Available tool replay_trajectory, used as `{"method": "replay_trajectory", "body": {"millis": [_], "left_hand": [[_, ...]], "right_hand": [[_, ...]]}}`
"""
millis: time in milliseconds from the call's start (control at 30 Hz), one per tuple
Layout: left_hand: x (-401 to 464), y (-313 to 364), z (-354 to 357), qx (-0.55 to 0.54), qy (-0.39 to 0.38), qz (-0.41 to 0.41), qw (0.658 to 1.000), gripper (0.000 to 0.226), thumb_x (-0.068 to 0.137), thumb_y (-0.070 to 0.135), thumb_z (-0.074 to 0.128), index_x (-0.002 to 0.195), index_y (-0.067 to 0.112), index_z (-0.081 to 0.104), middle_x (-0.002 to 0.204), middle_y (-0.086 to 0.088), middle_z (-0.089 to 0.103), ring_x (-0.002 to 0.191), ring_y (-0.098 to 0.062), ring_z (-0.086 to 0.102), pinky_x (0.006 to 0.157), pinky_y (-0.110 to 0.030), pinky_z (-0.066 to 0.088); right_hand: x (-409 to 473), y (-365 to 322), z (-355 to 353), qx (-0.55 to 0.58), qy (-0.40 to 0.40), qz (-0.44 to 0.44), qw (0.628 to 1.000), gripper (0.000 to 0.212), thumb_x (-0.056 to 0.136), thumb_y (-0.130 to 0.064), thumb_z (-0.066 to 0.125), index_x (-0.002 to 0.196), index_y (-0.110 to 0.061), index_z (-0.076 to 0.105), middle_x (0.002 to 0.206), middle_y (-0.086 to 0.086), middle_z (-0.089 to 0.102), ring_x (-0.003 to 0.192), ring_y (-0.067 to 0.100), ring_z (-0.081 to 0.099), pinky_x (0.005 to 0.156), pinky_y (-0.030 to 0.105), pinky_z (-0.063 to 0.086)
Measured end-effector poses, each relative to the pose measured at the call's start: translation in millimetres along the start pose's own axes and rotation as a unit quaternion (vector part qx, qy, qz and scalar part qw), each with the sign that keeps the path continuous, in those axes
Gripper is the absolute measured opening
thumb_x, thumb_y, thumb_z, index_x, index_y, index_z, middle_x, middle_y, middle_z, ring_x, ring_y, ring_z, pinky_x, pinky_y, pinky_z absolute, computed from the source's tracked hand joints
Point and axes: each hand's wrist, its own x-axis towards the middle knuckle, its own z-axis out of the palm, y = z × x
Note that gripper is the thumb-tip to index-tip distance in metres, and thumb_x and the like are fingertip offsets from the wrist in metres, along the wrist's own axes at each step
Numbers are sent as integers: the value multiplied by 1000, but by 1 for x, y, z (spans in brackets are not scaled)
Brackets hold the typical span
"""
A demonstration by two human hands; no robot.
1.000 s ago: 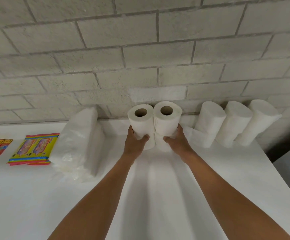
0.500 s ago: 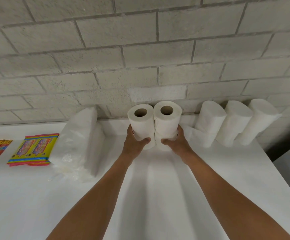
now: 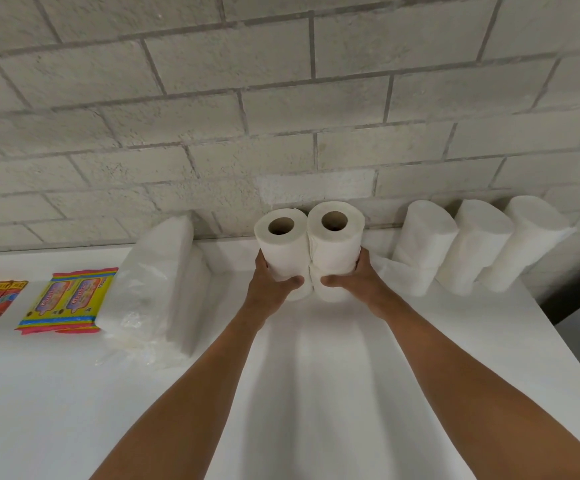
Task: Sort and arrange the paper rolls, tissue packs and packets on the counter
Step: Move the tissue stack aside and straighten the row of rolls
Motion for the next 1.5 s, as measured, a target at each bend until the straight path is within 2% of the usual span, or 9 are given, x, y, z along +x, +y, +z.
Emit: {"method": "replay_trajectory", "body": {"millis": [133, 300, 567, 733, 867, 1033, 1167, 1367, 1500], "left_hand": [[-1, 3, 2, 0, -4, 10, 1000, 89, 67, 35, 85, 137, 40, 31, 130, 15, 50, 124, -15, 47, 104, -44, 45], [-1, 5, 0, 0, 21, 3, 1000, 87, 69, 37, 82, 140, 37, 33, 132, 12, 54, 124, -18, 51, 104, -48, 47], [-4, -1, -12, 6, 38, 3, 999, 85, 76, 36, 82, 144, 32, 32, 135, 10, 52, 123, -17, 49, 103, -44, 45], [-5, 0, -12, 22, 51, -7, 998, 83, 79, 34, 81, 146, 28, 31, 136, 6, 52, 124, -20, 50, 104, -45, 45], [-3, 1, -10, 33, 61, -6, 998, 83, 80, 34, 80, 146, 27, 31, 137, 5, 52, 124, -21, 50, 102, -43, 46], [-3, 2, -7, 42, 76, -6, 996, 82, 80, 30, 80, 146, 23, 32, 137, 1, 53, 124, -23, 51, 102, -44, 48], [-4, 2, -6, 38, 86, -13, 996, 85, 79, 33, 81, 146, 22, 30, 137, 0, 53, 124, -25, 52, 102, -44, 48], [-6, 2, -6, 24, 92, -4, 995, 87, 78, 40, 80, 146, 24, 27, 135, 3, 53, 121, -22, 53, 98, -41, 49], [-6, 5, -5, 26, 78, -18, 996, 86, 80, 41, 78, 146, 26, 26, 139, 1, 51, 126, -24, 50, 105, -50, 46]], "right_hand": [[-1, 3, 5, -4, 1, -1, 1000, 115, 52, -38, 94, 144, -30, 24, 139, -8, 45, 128, 17, 46, 105, 46, 47], [-5, 1, 11, -8, -10, 10, 1000, 113, 56, -35, 92, 144, -29, 22, 140, -8, 43, 128, 17, 45, 106, 47, 44], [3, 4, 26, -19, 5, 0, 1000, 111, 54, -42, 92, 142, -30, 25, 136, -9, 47, 126, 16, 48, 105, 48, 46], [-2, 4, 27, -11, 35, -27, 999, 108, 66, -27, 90, 145, -30, 15, 137, -11, 39, 128, 18, 42, 101, 39, 42], [-7, 1, 33, -6, 90, -51, 995, 122, 63, -25, 90, 150, -35, 5, 146, -8, 37, 129, 17, 40, 102, 43, 42], [-6, 0, 36, -11, 83, -65, 994, 108, 62, -25, 90, 146, -32, 23, 141, -8, 45, 129, 18, 46, 102, 43, 46], [-3, 2, 36, -15, 77, -55, 995, 103, 60, -28, 91, 142, -31, 30, 137, -8, 49, 125, 17, 48, 101, 44, 47], [1, 2, 35, -23, 66, -39, 997, 101, 61, -23, 89, 143, -27, 31, 136, -6, 48, 124, 17, 47, 97, 37, 46], [1, -3, 36, -35, 56, -22, 998, 109, 57, -27, 89, 145, -28, 26, 138, -5, 44, 128, 20, 44, 103, 45, 46]]}}
